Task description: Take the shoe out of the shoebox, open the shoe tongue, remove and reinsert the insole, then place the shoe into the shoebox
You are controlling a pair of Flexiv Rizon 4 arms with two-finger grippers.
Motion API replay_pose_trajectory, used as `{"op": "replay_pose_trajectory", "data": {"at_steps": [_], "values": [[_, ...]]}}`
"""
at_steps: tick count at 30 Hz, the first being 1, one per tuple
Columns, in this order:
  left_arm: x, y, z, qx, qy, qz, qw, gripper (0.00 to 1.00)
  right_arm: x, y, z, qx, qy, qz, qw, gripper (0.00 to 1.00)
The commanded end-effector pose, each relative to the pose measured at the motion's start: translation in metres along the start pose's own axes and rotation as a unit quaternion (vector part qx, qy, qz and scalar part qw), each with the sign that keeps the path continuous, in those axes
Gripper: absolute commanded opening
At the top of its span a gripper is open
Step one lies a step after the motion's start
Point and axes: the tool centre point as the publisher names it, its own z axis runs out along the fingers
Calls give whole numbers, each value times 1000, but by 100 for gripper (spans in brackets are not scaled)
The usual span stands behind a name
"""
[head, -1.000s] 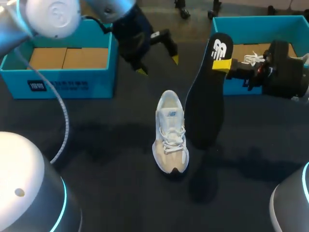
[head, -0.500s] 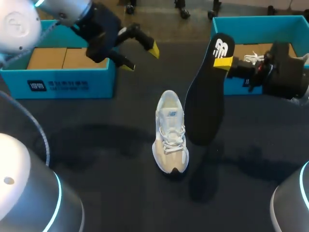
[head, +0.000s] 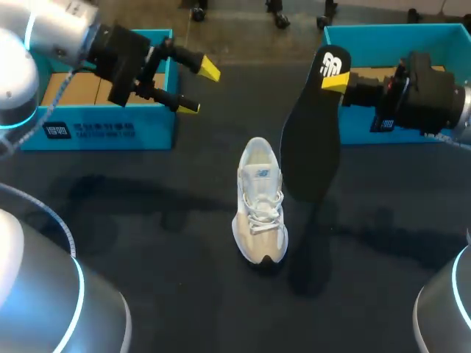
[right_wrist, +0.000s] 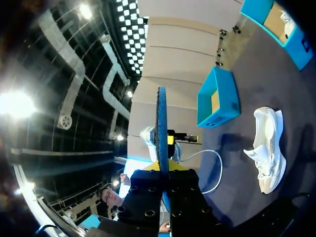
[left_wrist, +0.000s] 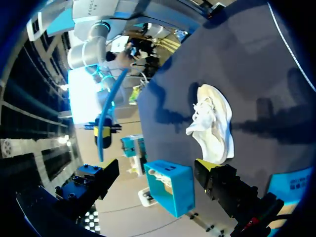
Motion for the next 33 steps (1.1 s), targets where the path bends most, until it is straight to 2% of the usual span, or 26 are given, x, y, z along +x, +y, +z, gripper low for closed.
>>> {"op": "replay_pose_trajectory", "data": {"at_steps": [1,3,4,6,23,26,33], "values": [[6,-13,-7,-12,-134,1,991,100,-5,30,19,37,-18,32,999,0],[6,-14,-8,-19,-130,-1,991,100,-7,33,20,44,-18,39,998,0],[6,-16,-8,-38,-118,-26,992,100,-8,36,23,47,-31,49,997,0],[6,-16,-8,-38,-118,-26,992,100,-9,43,24,54,-58,47,996,0],[6,-16,-8,-38,-118,-26,992,100,-9,43,24,54,-58,47,996,0],[4,-21,-9,-64,-142,-12,988,100,-16,50,38,60,-55,59,995,0],[-12,-28,-2,-65,-172,9,983,100,-33,60,56,58,-64,131,988,0]]}}
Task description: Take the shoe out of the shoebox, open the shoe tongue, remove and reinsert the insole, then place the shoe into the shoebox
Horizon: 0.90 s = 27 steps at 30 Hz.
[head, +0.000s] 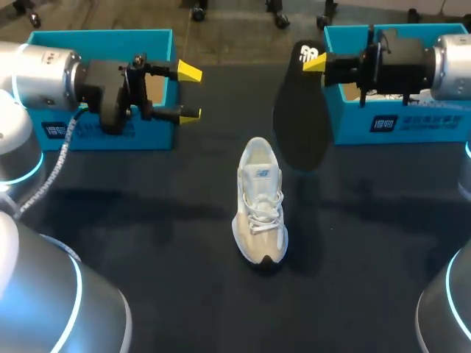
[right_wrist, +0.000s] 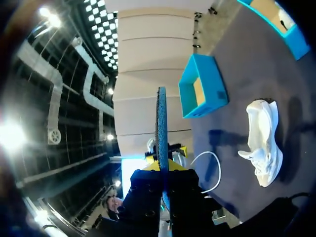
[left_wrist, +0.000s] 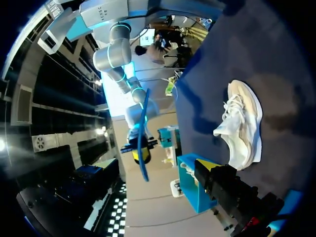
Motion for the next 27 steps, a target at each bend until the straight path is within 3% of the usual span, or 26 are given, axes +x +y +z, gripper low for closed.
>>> {"op": "replay_pose_trajectory", "data": {"at_steps": [1,7,19,21,24,26,27], "values": [[0,-7,8,-15,-18,2,1000,100,-7,15,22,1,-7,36,999,0],[-1,-9,19,-23,-42,-3,999,100,-8,21,33,0,-19,74,997,0],[-5,-8,49,-28,-85,-9,996,100,-8,29,63,19,-30,73,997,0],[-7,-7,55,-29,-92,-8,995,91,-11,29,69,23,-34,76,996,0],[-8,-5,61,-32,-98,-7,995,86,-14,29,75,24,-31,76,996,0],[-8,-4,66,-33,-103,-7,994,69,-15,28,78,27,-29,76,996,0],[-9,-3,68,-32,-104,-7,994,65,-15,28,80,28,-28,77,996,0]]}}
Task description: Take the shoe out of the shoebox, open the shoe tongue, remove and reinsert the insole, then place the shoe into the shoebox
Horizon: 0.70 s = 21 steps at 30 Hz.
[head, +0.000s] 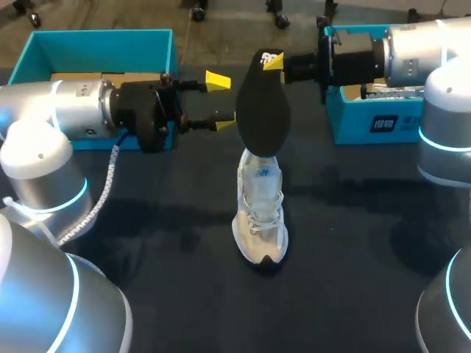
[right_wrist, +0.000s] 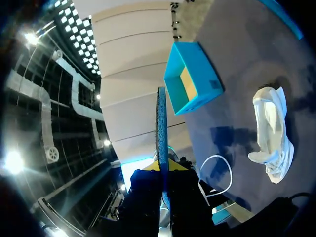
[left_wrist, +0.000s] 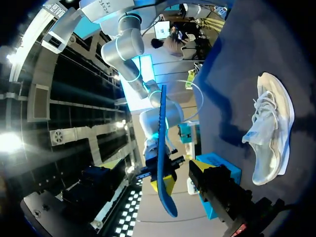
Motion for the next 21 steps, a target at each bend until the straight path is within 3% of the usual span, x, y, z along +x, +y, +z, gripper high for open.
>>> {"op": "replay_pose_trajectory", "data": {"at_steps": [1,2,3,11,13,14,15,20,21], "values": [[4,4,16,-2,-9,2,1000,62,-1,4,13,4,3,1,1000,0],[4,4,18,-2,-10,2,1000,55,-1,4,15,6,3,0,1000,0],[4,4,20,-1,-12,2,1000,55,-1,5,16,8,3,0,1000,0],[8,5,27,-4,-15,3,1000,28,-3,4,20,13,5,2,1000,0],[10,6,30,-5,-14,1,1000,9,-3,2,20,14,5,1,1000,0],[10,6,30,-5,-14,1,1000,9,-3,2,20,14,5,1,1000,0],[12,6,32,-5,-12,1,1000,0,-4,0,20,12,7,-2,1000,0],[14,7,35,0,-9,-7,1000,0,-4,-5,16,9,4,-9,1000,0],[15,7,35,2,-7,-9,1000,0,-5,-6,16,9,4,-14,1000,20]]}}
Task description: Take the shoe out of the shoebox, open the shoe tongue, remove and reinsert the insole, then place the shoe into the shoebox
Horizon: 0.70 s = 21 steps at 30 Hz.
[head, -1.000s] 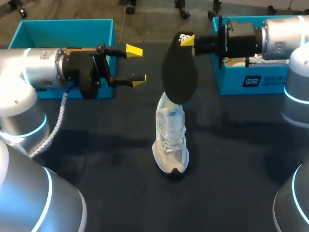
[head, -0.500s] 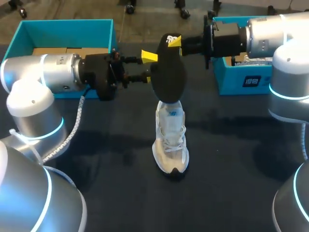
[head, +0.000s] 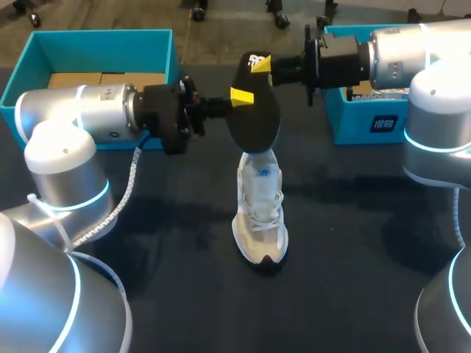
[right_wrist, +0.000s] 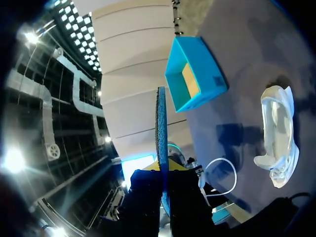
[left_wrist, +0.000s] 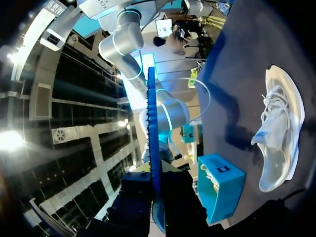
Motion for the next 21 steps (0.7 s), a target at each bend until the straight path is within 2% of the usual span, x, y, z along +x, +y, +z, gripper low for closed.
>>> {"op": "replay_pose_trajectory", "data": {"at_steps": [1,2,6,11,16,21], "values": [[3,2,4,4,2,-3,1000,0,-2,-8,-4,-4,0,-10,1000,33],[3,2,3,9,4,-7,1000,0,-3,-9,-8,-12,-4,-29,999,100],[0,0,-4,19,10,-17,1000,0,-7,-17,-22,-19,-11,-73,997,100],[-2,-2,-19,25,17,-29,999,0,-15,-29,-42,-49,-4,-105,993,100],[-7,-5,-31,27,7,-51,998,0,-22,-42,-58,-50,1,-141,989,100],[-12,-10,-38,32,7,-64,997,0,-28,-46,-72,-52,9,-168,984,100]]}}
